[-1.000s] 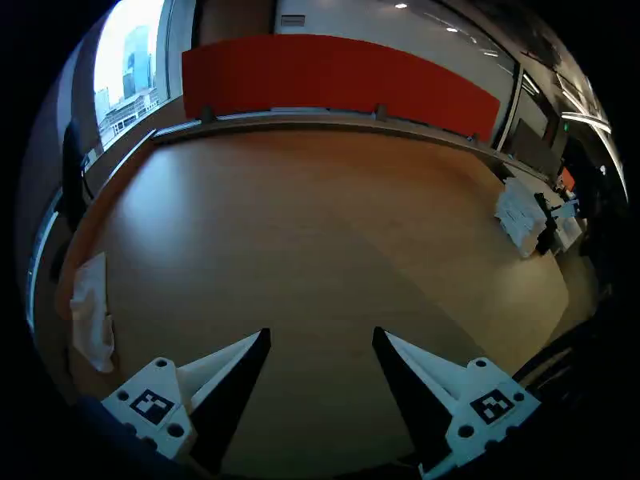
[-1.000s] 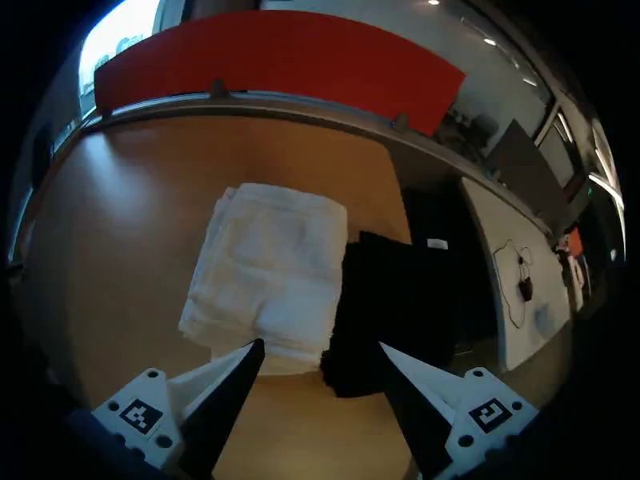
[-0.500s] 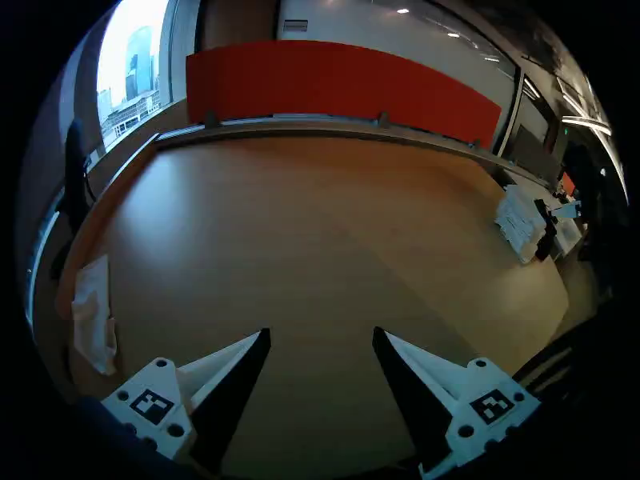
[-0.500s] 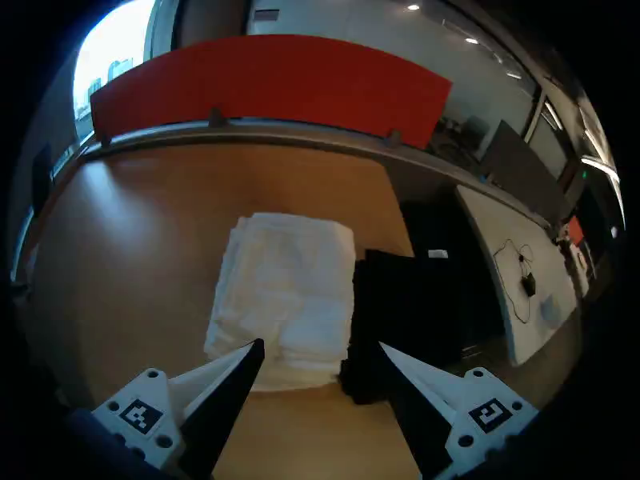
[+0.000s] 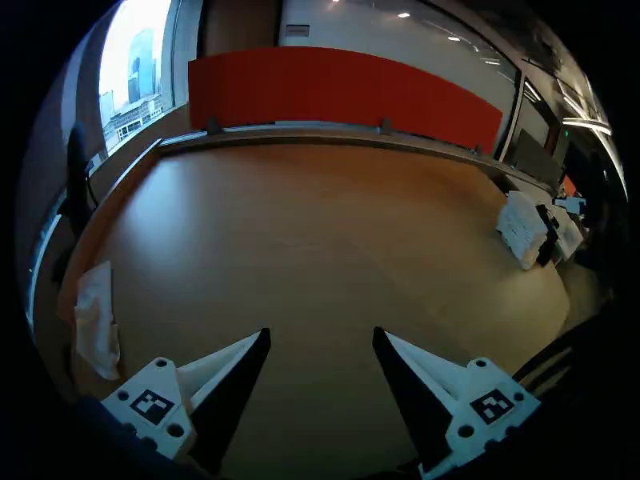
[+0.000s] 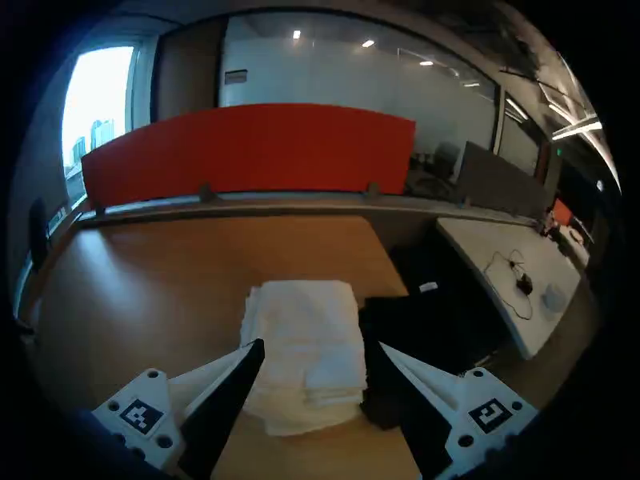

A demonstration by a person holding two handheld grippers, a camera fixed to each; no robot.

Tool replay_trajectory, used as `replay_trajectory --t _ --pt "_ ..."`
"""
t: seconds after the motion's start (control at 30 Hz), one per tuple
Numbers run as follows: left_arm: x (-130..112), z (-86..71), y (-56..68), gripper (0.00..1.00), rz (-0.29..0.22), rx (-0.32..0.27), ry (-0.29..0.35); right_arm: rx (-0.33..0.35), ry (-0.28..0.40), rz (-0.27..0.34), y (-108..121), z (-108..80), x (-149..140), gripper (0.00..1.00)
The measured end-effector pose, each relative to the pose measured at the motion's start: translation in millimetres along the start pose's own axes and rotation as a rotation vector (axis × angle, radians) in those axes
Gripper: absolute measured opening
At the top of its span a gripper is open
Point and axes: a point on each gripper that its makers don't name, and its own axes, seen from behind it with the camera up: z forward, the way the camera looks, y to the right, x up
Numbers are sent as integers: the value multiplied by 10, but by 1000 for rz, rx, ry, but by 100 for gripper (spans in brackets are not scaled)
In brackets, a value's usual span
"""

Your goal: Fold towel

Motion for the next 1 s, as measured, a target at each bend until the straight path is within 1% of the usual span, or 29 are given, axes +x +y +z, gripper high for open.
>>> replay_trajectory --t 0.2,0.37,0.6,0.7,0.87,1.0 --pt "32 8 8 95 3 0 4 -27 64 8 -45 -16 104 100" --pt "77 10 6 95 9 7 15 -44 134 16 -99 -51 235 100" --pt "183 9 -48 95 0 31 52 -55 214 28 -182 -132 411 100" --pt "263 5 -94 95 -4 46 79 -58 239 38 -210 -167 469 100" --pt "457 -28 -190 95 -3 77 146 -93 283 58 -172 -219 571 100" --pt "648 -75 -248 95 6 92 213 -100 308 48 -199 -261 598 100"
